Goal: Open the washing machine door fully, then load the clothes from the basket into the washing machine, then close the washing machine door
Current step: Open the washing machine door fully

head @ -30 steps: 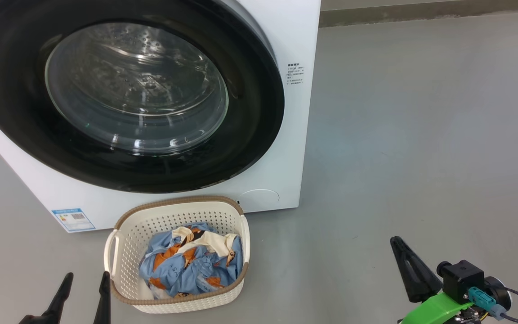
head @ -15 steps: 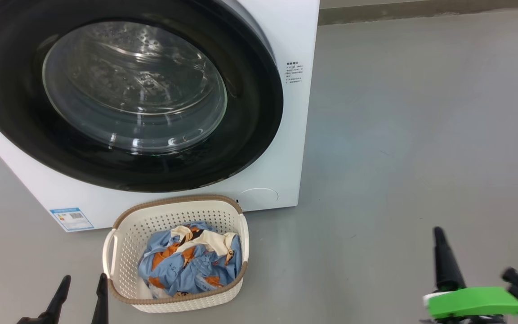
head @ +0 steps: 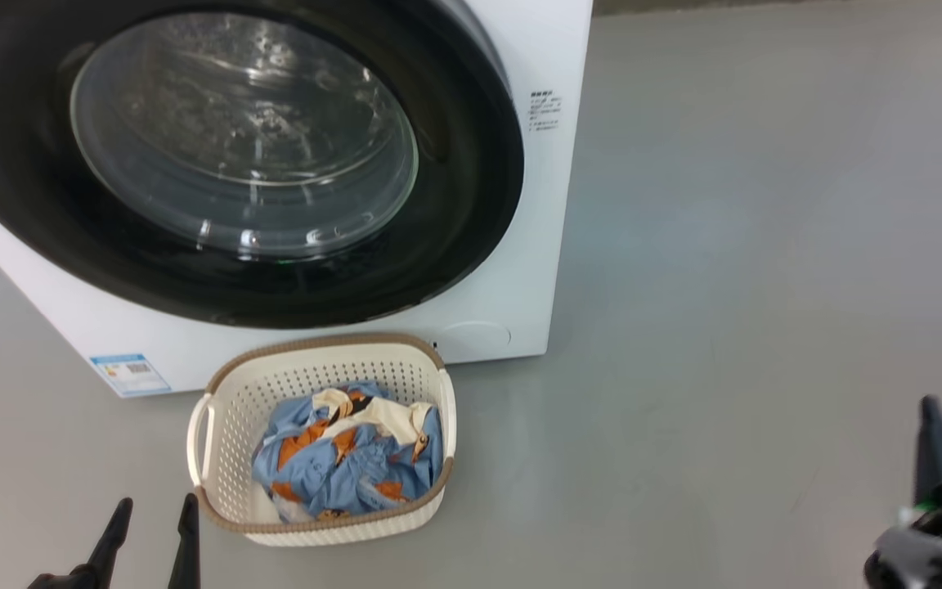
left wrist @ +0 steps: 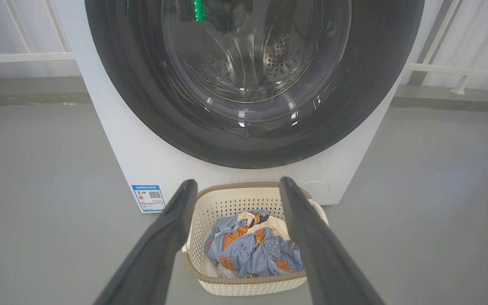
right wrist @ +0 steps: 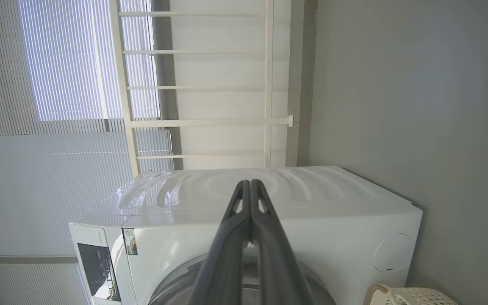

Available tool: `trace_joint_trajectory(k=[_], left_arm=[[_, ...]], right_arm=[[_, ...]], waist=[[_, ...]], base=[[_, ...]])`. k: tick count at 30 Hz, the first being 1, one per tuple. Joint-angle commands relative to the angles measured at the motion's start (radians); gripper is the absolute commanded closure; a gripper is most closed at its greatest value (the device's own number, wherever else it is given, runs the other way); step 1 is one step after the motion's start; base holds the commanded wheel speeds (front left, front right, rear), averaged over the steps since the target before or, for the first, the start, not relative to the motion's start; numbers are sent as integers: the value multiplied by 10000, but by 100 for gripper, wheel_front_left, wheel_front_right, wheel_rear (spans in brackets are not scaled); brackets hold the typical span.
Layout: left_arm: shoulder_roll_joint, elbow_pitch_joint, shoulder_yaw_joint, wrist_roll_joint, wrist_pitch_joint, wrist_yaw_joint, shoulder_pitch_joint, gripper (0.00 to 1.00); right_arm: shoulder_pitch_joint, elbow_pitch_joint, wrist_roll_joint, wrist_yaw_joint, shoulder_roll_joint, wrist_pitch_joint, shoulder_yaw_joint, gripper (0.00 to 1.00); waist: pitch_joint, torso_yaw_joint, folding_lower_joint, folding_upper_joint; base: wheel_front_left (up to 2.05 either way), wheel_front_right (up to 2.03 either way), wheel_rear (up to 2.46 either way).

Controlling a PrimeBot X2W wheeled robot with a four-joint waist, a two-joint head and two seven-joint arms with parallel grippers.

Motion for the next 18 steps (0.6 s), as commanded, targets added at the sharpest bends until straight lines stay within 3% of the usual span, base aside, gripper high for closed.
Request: trace_joint_trajectory(k=[1,10,18], left_arm=[[126,-228,272,-102,-67,-4,-391,0],[126,-255,134,-101,-67,-94,-727,0],[126,-599,14,155,-67,-213,-1213,0]], right_arm=[[-614,-191,532,90,-237,640,-274,100],[-1947,648,1426,90,-860,3674,-1748,100],[-3596,1203,1072,90,-1346,5637,-1536,100]], waist=[[277,88,0,0],[1495,62,0,0],[3092,34,0,0]], base=[[0,0,0],[0,0,0],[0,0,0]])
